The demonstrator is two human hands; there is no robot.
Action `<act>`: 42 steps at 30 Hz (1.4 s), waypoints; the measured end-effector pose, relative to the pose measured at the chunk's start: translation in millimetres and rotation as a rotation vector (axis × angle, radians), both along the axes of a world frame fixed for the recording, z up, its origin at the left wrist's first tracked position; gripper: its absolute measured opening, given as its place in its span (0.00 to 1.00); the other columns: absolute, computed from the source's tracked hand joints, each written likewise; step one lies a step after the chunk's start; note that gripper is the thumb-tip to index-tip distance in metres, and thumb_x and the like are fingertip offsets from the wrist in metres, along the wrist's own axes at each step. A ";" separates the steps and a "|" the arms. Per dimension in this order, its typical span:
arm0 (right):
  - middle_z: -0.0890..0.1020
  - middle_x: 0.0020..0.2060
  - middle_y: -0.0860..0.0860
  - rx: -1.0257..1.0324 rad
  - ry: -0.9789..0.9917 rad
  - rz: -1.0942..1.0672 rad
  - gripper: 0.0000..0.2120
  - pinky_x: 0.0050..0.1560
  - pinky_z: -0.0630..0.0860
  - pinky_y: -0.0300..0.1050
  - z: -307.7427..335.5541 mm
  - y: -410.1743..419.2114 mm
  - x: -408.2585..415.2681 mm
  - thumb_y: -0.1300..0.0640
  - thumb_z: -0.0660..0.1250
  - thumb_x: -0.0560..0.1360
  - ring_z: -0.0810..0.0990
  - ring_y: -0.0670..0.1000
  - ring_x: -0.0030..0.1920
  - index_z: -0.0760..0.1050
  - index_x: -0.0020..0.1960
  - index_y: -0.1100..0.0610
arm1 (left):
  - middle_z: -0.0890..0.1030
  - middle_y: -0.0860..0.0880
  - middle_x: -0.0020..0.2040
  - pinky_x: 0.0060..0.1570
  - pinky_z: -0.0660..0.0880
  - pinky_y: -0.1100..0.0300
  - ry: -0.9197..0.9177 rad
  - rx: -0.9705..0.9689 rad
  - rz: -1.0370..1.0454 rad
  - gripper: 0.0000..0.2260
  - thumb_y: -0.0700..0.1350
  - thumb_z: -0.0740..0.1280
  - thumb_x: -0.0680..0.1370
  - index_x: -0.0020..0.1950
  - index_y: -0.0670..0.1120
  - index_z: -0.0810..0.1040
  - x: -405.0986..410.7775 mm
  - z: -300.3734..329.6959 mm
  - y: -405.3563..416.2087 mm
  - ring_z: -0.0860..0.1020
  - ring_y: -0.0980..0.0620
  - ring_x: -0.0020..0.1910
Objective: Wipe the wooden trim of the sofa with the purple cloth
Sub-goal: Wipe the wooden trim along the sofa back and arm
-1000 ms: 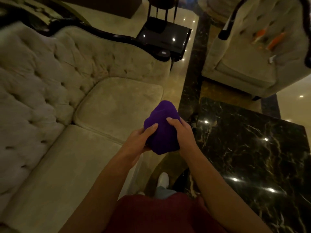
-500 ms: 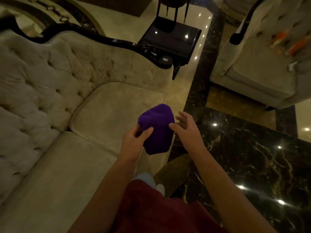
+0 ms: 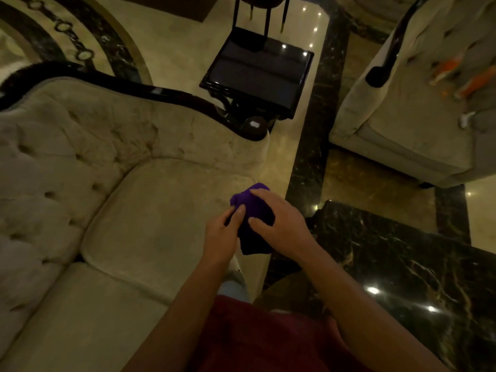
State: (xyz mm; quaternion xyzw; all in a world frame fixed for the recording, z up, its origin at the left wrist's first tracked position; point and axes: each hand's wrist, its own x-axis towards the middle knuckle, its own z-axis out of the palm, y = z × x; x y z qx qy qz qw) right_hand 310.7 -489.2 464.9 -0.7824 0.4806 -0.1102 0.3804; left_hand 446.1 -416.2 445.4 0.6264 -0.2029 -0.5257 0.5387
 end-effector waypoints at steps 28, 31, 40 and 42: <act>0.81 0.60 0.55 0.063 0.216 0.125 0.33 0.50 0.78 0.52 -113.3 -445.0 110.7 0.38 0.72 0.73 0.81 0.59 0.57 0.68 0.72 0.51 | 0.81 0.45 0.54 0.42 0.76 0.62 0.036 0.421 0.689 0.12 0.42 0.64 0.85 0.67 0.43 0.78 137.6 -78.7 -297.9 0.79 0.53 0.45; 0.80 0.64 0.54 0.036 0.186 0.158 0.35 0.51 0.74 0.49 -136.7 -481.8 127.1 0.36 0.68 0.72 0.80 0.58 0.60 0.66 0.73 0.50 | 0.79 0.46 0.54 0.44 0.74 0.57 0.034 0.521 0.675 0.15 0.43 0.64 0.84 0.70 0.41 0.77 138.2 -117.0 -326.1 0.77 0.51 0.49; 0.80 0.64 0.54 -0.093 0.236 0.236 0.27 0.62 0.75 0.56 -231.3 -480.4 148.9 0.40 0.65 0.78 0.78 0.58 0.62 0.71 0.72 0.51 | 0.82 0.44 0.65 0.59 0.79 0.50 0.041 0.592 0.664 0.19 0.49 0.64 0.83 0.72 0.44 0.76 183.0 -217.7 -381.4 0.82 0.47 0.57; 0.79 0.66 0.54 -0.239 0.251 0.228 0.26 0.67 0.70 0.59 -246.7 -465.8 143.2 0.41 0.66 0.77 0.75 0.59 0.66 0.73 0.71 0.52 | 0.82 0.47 0.63 0.64 0.77 0.49 0.032 0.569 0.707 0.18 0.50 0.62 0.83 0.72 0.47 0.75 189.9 -229.7 -388.0 0.81 0.45 0.64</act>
